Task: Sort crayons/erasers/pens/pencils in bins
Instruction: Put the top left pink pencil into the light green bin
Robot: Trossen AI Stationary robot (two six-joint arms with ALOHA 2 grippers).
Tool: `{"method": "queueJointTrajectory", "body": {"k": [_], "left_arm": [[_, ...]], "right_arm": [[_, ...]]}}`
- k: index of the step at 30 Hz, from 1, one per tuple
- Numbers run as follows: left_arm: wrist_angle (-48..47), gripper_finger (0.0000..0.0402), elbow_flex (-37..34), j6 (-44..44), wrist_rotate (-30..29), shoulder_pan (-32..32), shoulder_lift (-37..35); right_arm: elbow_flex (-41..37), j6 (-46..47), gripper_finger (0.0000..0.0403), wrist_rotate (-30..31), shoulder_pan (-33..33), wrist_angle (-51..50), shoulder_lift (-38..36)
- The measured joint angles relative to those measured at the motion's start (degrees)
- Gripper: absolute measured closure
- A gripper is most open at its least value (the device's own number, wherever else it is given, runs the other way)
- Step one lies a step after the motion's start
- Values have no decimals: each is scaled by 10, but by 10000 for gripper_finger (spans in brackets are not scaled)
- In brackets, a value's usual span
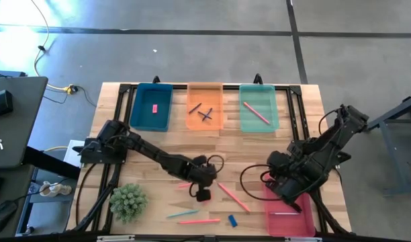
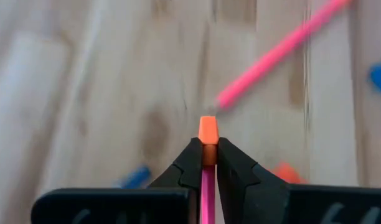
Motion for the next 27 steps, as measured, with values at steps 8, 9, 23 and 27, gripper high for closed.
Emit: {"method": "queueJointTrajectory", "body": {"k": [8, 9, 23, 27], "left_arm": [[132, 389, 0, 21, 24, 53, -23], [154, 389, 0, 21, 31, 60, -25], [453, 389, 2, -1, 116, 132, -26], [534, 389, 2, -1, 118, 141, -26]], "right_arm": [[0, -2, 277, 20, 36, 58, -35], [0, -3, 277, 28, 41, 65, -41], [0, -21, 277, 158, 79, 118, -79], [0, -27, 277, 185, 74, 143, -79]]}}
